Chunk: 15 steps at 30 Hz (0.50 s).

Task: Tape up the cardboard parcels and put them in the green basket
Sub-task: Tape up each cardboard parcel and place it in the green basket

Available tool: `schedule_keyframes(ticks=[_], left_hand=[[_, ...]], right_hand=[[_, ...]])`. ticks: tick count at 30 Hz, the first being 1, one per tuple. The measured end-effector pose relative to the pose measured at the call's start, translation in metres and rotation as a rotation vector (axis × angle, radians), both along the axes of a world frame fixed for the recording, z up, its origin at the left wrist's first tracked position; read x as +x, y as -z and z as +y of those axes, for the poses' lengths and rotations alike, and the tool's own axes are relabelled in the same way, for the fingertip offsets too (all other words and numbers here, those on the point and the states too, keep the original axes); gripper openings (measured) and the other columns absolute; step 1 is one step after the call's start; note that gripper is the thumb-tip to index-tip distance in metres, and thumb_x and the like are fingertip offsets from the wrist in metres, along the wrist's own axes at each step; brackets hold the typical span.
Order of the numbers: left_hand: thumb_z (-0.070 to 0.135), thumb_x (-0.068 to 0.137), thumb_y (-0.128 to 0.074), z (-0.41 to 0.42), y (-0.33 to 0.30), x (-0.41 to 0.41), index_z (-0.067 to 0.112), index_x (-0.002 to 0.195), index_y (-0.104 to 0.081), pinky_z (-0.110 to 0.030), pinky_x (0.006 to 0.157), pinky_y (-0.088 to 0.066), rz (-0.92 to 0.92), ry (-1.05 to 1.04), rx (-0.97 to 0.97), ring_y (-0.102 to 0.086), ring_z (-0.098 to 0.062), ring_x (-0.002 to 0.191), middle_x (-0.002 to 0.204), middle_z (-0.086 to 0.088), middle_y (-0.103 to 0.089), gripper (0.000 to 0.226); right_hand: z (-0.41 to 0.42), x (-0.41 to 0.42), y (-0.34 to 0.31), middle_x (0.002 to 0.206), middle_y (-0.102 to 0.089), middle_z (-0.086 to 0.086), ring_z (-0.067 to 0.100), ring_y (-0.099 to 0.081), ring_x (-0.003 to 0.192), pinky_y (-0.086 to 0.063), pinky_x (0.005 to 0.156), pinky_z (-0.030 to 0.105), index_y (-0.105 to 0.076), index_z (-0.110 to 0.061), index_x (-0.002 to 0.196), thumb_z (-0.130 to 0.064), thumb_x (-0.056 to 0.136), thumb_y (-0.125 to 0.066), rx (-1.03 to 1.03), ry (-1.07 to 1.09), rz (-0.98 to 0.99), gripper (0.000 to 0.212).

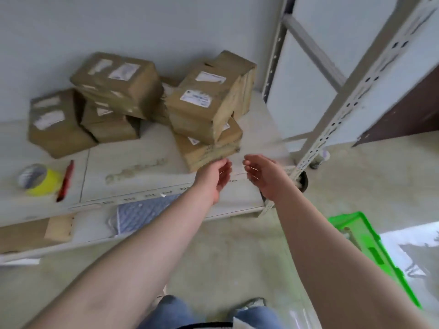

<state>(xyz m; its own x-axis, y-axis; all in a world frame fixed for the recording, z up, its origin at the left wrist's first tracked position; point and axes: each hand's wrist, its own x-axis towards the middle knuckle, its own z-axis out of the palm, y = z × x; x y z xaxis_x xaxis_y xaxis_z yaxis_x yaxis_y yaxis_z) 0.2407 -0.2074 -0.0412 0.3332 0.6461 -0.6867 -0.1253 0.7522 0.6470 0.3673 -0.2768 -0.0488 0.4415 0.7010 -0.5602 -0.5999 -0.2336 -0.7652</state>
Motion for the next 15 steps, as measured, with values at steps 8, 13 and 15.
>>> schedule_keyframes(ticks=[8, 13, 15], left_hand=[[0.013, 0.095, -0.059, 0.125, -0.033, -0.191, 0.013, 0.076, -0.064, -0.013, 0.043, -0.045, 0.01, -0.28, 0.059, -0.06, -0.004, 0.047, 0.052, 0.005, -0.066, 0.019], [0.022, 0.096, -0.06, 0.189, -0.048, -0.277, 0.014, 0.074, -0.063, -0.013, 0.046, -0.046, 0.007, -0.407, 0.063, -0.06, -0.006, 0.056, 0.053, 0.005, -0.065, 0.024], [0.021, 0.096, -0.061, 0.207, -0.051, -0.297, 0.013, 0.074, -0.062, -0.013, 0.048, -0.044, 0.013, -0.439, 0.076, -0.058, -0.006, 0.056, 0.05, 0.007, -0.064, 0.024]], right_hand=[[0.146, -0.178, -0.02, 0.063, -0.064, 0.002, 0.009, -0.061, 0.055, -0.05, 0.054, 0.017, -0.064, -0.011, 0.08, -0.008, 0.089, -0.063, 0.076, -0.121, 0.079, 0.009], [0.221, -0.264, -0.04, 0.065, -0.068, 0.002, 0.012, -0.063, 0.056, -0.054, 0.056, 0.021, -0.066, -0.009, 0.086, -0.013, 0.087, -0.07, 0.068, -0.156, 0.076, 0.006], [0.244, -0.287, -0.045, 0.066, -0.068, 0.002, 0.013, -0.063, 0.057, -0.054, 0.057, 0.023, -0.066, -0.008, 0.089, -0.015, 0.087, -0.071, 0.039, -0.187, 0.043, 0.009]])
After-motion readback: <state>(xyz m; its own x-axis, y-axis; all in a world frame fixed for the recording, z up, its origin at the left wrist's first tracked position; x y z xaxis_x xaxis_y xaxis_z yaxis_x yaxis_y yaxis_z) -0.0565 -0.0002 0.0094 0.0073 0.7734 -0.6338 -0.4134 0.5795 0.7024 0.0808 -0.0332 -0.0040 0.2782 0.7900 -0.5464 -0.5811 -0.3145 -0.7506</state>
